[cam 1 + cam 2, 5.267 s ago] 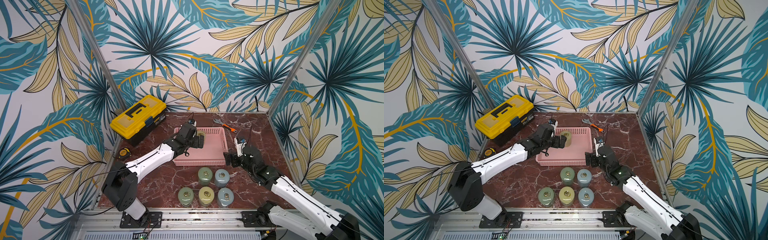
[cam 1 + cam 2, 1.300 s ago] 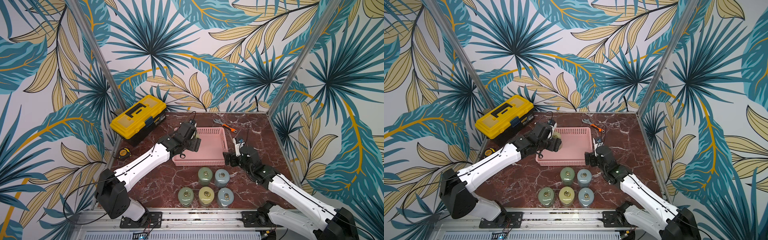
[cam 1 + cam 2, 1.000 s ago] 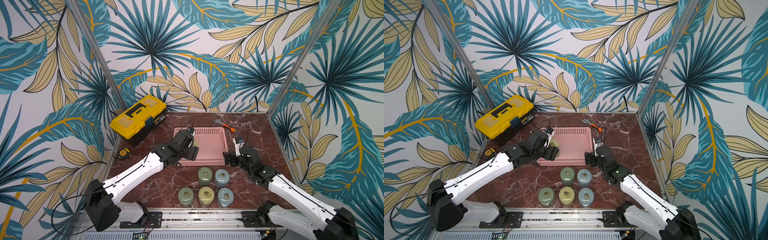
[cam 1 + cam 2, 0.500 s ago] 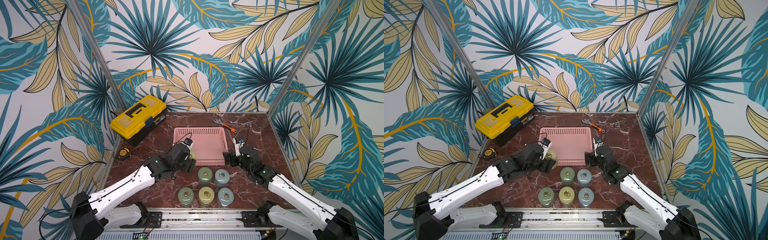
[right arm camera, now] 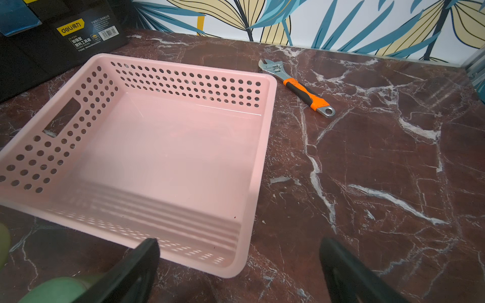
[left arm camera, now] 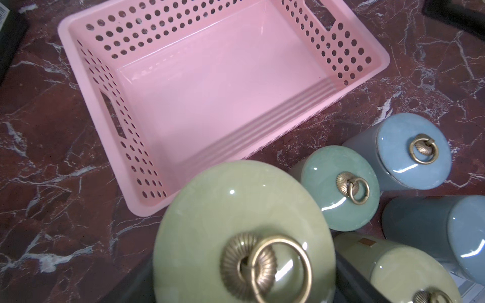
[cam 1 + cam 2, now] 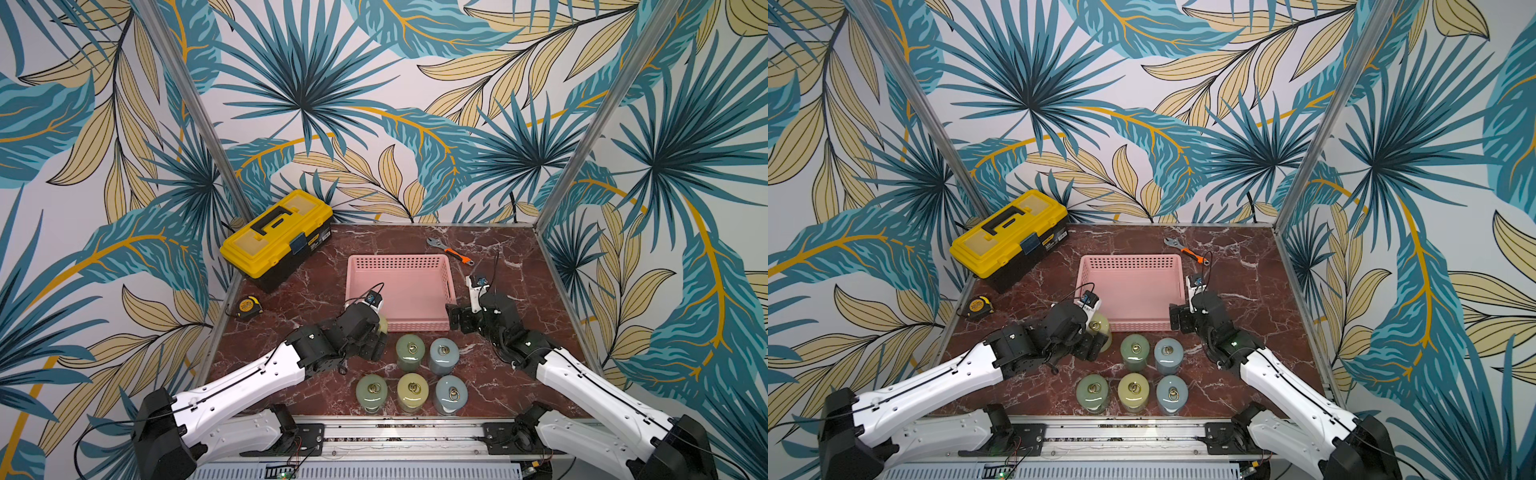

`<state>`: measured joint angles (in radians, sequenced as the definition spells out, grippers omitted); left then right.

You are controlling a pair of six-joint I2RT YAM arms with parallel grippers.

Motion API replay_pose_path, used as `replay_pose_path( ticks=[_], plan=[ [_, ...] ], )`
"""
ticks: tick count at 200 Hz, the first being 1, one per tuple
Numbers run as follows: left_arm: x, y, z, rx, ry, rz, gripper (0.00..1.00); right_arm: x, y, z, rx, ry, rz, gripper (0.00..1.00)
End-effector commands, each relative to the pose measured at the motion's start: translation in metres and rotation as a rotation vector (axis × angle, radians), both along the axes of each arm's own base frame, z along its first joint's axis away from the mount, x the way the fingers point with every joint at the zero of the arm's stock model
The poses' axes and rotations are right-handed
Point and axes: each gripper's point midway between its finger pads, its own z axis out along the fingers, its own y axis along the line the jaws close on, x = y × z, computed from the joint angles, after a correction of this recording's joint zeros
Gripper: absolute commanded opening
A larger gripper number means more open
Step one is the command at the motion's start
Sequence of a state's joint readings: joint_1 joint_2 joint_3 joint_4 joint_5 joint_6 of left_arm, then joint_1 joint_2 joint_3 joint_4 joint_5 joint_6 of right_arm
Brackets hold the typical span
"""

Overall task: Take the tea canister out of the basket
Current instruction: Place the tea canister at the center of the board.

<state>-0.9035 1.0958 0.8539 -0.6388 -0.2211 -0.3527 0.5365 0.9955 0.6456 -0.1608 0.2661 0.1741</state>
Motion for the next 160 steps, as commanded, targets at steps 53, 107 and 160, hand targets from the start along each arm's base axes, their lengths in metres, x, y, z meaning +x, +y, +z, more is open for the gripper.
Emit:
replay_pose_path(
  ticks=[53, 107, 160],
  plan=[
    [0.003, -0.014, -0.006, -0.094, -0.040, 0.022, 0.50, 0.000, -0.003, -0.008, -0.022, 0.002, -0.005, 0.99],
    [0.001, -0.014, -0.024, -0.084, -0.020, 0.032, 0.50, 0.001, -0.003, -0.008, -0.020, 0.003, -0.003, 0.99],
    [0.000, -0.013, -0.037, -0.079, -0.007, 0.040, 0.50, 0.001, -0.003, -0.009, -0.023, 0.005, -0.003, 0.99]
  ],
)
